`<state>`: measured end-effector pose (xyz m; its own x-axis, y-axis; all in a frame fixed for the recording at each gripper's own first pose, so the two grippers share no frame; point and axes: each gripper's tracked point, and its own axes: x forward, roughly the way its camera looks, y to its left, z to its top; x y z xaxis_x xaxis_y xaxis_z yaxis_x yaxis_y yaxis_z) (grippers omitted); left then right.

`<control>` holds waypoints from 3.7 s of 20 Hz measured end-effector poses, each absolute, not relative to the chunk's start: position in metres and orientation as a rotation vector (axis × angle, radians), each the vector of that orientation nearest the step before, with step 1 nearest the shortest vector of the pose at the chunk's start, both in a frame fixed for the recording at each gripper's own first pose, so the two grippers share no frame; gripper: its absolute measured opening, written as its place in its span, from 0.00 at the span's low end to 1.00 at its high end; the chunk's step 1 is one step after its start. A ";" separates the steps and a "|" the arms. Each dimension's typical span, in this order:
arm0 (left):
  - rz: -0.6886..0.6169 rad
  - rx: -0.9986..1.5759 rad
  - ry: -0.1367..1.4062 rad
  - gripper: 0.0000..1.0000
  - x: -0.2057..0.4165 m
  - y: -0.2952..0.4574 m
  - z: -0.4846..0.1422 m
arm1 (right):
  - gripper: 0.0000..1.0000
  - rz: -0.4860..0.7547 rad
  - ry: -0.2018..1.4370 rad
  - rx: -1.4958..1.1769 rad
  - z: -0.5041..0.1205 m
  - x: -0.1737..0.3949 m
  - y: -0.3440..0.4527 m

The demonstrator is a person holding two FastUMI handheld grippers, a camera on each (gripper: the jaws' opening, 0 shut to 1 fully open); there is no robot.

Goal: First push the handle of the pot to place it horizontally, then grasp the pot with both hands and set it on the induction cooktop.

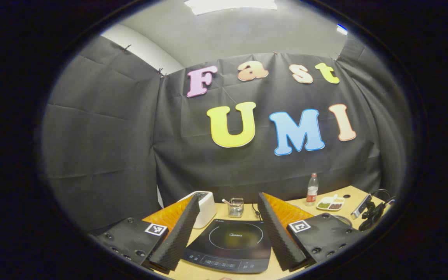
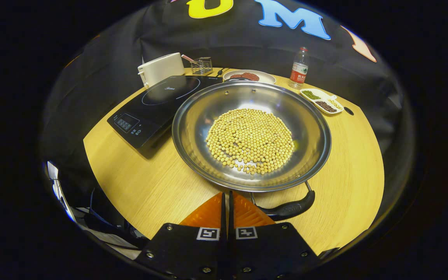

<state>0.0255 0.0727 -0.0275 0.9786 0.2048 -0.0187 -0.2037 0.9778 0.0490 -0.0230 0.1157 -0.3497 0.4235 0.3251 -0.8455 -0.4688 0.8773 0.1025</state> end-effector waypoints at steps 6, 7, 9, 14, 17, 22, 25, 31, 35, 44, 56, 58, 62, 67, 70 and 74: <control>0.190 0.052 0.022 1.00 0.033 0.062 -0.024 | 0.01 0.430 1.029 -0.164 -0.350 -0.012 0.089; 0.186 0.053 0.019 1.00 0.034 0.060 -0.023 | 0.01 0.416 1.030 -0.164 -0.351 -0.009 0.085; 0.178 0.056 0.019 1.00 0.036 0.054 -0.022 | 0.01 0.394 1.035 -0.173 -0.352 -0.006 0.078; 0.171 0.058 0.025 0.95 0.039 0.043 -0.026 | 0.01 0.348 1.038 -0.214 -0.353 0.007 0.055; 0.172 0.058 0.028 1.00 0.042 0.039 -0.026 | 0.01 0.319 1.044 -0.212 -0.355 0.017 0.043; 0.179 0.062 0.038 1.00 0.048 0.034 -0.031 | 0.01 0.248 1.024 -0.231 -0.357 0.036 0.019; 0.185 0.064 0.053 1.00 0.054 0.028 -0.035 | 0.01 0.211 1.021 -0.222 -0.359 0.048 0.004; 0.201 0.082 0.076 1.00 0.068 0.013 -0.042 | 0.01 0.162 0.987 -0.201 -0.359 0.081 -0.018; 0.202 0.081 0.090 1.00 0.078 -0.006 -0.043 | 0.01 0.146 0.964 -0.159 -0.361 0.100 -0.024; 0.211 0.079 0.129 0.94 0.096 -0.045 -0.061 | 0.01 0.127 0.861 -0.089 -0.352 0.127 -0.042; 0.041 0.038 0.258 1.00 0.160 -0.060 -0.148 | 0.99 0.077 0.603 0.042 -0.284 0.148 -0.030; -0.005 0.029 0.289 0.91 0.173 -0.064 -0.165 | 0.99 0.044 0.601 0.043 -0.284 0.151 -0.030; -0.067 -0.001 0.372 0.98 0.193 -0.070 -0.205 | 0.99 0.011 0.602 0.038 -0.288 0.158 -0.028; -0.126 0.010 0.483 0.98 0.207 -0.088 -0.258 | 1.00 -0.010 0.622 0.038 -0.301 0.164 -0.025; -0.147 -0.003 0.564 0.96 0.208 -0.099 -0.289 | 1.00 -0.014 0.638 0.028 -0.309 0.167 -0.025; -0.153 -0.020 0.659 0.98 0.209 -0.107 -0.323 | 1.00 -0.006 0.664 0.004 -0.323 0.168 -0.023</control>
